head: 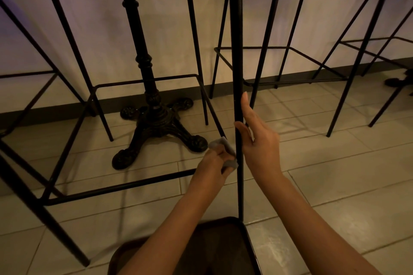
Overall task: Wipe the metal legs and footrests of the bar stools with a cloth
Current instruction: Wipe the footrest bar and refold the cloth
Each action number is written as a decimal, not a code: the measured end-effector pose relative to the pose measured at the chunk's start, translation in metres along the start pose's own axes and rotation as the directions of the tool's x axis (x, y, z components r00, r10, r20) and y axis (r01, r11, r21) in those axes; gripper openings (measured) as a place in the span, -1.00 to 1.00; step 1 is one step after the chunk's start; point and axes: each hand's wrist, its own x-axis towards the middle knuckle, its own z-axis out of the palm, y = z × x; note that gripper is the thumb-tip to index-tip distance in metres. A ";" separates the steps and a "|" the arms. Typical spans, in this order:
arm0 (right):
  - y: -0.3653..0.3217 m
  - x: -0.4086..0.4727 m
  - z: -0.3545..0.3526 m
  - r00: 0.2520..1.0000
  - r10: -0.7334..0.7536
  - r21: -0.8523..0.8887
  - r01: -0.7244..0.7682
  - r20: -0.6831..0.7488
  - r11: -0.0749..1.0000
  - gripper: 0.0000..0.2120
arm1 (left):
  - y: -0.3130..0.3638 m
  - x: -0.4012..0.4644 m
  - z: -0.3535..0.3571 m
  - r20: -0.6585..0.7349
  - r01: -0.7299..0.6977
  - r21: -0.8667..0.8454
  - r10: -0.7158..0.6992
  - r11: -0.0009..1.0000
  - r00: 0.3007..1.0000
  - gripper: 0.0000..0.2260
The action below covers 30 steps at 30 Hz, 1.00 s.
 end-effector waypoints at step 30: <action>0.002 -0.009 -0.009 0.998 0.041 -0.048 -0.039 0.043 0.998 -0.43 | -0.030 -0.024 0.012 -0.126 -0.295 0.662 0.490 0.689 0.862 -0.70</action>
